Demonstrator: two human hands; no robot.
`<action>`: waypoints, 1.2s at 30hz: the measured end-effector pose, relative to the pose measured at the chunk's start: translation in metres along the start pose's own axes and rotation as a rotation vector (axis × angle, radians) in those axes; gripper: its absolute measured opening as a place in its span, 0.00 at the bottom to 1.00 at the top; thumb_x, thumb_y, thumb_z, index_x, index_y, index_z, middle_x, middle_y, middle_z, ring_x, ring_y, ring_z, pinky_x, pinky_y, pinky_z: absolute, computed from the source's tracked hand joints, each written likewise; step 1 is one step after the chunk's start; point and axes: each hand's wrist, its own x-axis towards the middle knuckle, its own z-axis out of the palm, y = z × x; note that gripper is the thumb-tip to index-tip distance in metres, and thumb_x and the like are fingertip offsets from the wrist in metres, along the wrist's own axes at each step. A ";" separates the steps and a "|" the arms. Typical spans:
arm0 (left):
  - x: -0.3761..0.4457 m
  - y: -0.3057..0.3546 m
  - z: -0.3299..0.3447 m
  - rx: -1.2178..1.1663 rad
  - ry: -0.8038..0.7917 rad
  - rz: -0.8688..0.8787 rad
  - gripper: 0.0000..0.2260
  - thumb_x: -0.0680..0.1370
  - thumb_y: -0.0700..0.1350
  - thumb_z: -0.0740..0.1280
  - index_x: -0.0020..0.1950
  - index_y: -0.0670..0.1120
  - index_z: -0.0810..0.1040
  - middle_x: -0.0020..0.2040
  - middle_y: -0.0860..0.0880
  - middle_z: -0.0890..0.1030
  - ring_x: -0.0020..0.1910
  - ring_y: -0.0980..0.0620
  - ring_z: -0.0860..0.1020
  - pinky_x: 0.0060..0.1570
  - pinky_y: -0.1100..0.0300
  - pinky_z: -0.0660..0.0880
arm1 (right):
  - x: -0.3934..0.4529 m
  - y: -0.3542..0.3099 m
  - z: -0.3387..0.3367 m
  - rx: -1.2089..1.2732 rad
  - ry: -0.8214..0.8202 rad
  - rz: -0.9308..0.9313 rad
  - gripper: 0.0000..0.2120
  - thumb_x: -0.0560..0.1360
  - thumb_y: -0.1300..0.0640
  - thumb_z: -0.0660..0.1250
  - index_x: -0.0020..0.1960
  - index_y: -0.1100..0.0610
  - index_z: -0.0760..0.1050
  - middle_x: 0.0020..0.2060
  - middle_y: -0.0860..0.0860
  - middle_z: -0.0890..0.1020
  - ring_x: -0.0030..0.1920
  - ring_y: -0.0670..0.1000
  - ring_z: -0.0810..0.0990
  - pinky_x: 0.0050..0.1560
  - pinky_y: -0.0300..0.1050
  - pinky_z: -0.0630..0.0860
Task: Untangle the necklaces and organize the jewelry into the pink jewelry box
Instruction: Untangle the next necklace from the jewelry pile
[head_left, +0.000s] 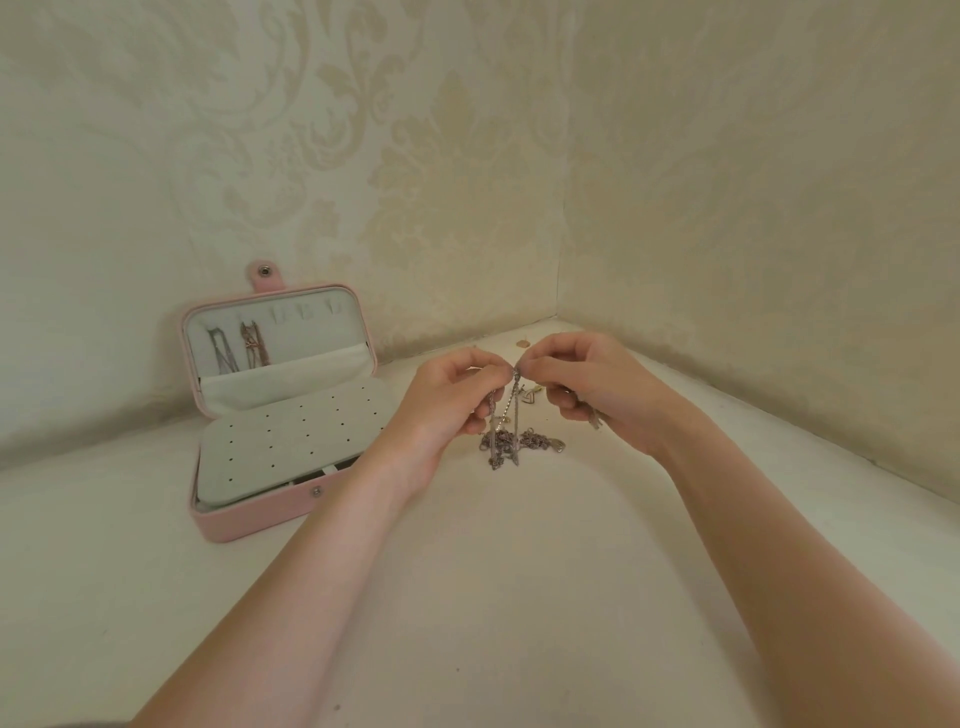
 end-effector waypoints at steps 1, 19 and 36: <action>0.000 0.000 0.000 0.023 0.003 0.004 0.06 0.75 0.40 0.65 0.40 0.47 0.78 0.29 0.54 0.72 0.25 0.59 0.67 0.30 0.66 0.66 | 0.000 0.000 0.001 0.011 -0.005 -0.008 0.07 0.74 0.64 0.66 0.38 0.58 0.76 0.30 0.50 0.73 0.25 0.44 0.68 0.25 0.36 0.61; -0.002 -0.001 0.000 -0.001 -0.056 -0.095 0.04 0.75 0.40 0.68 0.42 0.48 0.78 0.28 0.51 0.77 0.20 0.57 0.65 0.22 0.67 0.62 | 0.001 0.001 0.002 -0.023 -0.022 -0.029 0.08 0.73 0.68 0.65 0.40 0.57 0.76 0.27 0.46 0.74 0.25 0.41 0.67 0.24 0.34 0.61; -0.001 -0.005 0.001 0.091 0.067 0.111 0.05 0.76 0.37 0.65 0.42 0.46 0.75 0.41 0.50 0.78 0.31 0.57 0.78 0.35 0.56 0.79 | 0.002 0.003 0.000 -0.187 0.099 0.016 0.08 0.74 0.63 0.65 0.36 0.55 0.74 0.32 0.51 0.74 0.28 0.45 0.64 0.27 0.36 0.60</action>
